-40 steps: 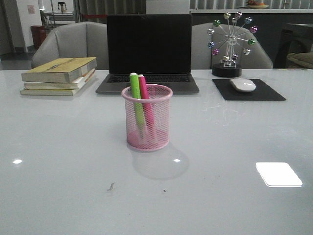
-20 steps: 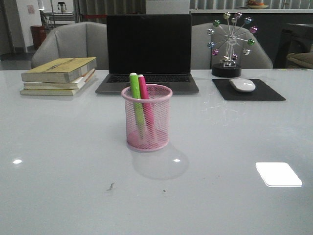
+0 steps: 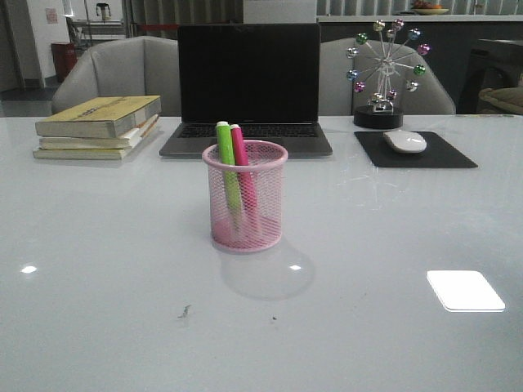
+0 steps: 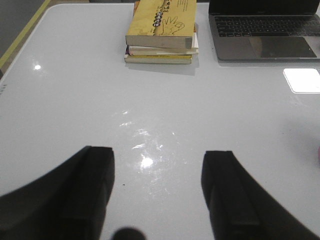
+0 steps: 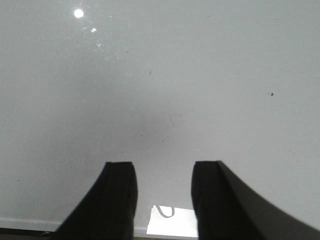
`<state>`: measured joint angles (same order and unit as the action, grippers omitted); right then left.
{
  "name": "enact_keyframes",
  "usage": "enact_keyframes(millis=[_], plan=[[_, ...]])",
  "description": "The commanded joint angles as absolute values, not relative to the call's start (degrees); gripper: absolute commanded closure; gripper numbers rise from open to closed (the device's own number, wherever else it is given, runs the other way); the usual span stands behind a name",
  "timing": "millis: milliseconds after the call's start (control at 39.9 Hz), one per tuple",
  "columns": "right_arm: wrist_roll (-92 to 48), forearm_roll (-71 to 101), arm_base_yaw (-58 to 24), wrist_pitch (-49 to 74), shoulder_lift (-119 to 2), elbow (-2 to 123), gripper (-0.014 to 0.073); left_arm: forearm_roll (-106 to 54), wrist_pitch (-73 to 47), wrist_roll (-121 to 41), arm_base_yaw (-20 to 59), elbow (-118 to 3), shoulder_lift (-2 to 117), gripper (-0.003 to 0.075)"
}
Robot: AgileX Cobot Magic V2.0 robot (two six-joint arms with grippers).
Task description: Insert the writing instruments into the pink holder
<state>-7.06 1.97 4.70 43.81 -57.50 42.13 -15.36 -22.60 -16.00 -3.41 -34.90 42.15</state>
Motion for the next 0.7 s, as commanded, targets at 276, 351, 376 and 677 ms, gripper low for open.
enact_keyframes(millis=[276,351,376,677], plan=[[-7.54,2.63,4.98,40.96,-56.44,43.69,0.0539,-16.53,-16.68,-15.48,-3.06,-36.67,41.8,0.0283],[-7.54,2.64,4.98,40.95,-56.44,43.69,0.0539,-16.53,-16.68,-15.48,-3.06,-36.67,41.8,0.0282],[-7.54,2.64,4.98,40.95,-56.44,43.69,0.0539,-16.53,-16.68,-15.48,-3.06,-36.67,41.8,0.0282],[-7.54,2.69,4.98,41.17,-56.44,43.69,0.0539,-16.53,-16.68,-15.48,-3.06,-36.67,41.8,0.0283]])
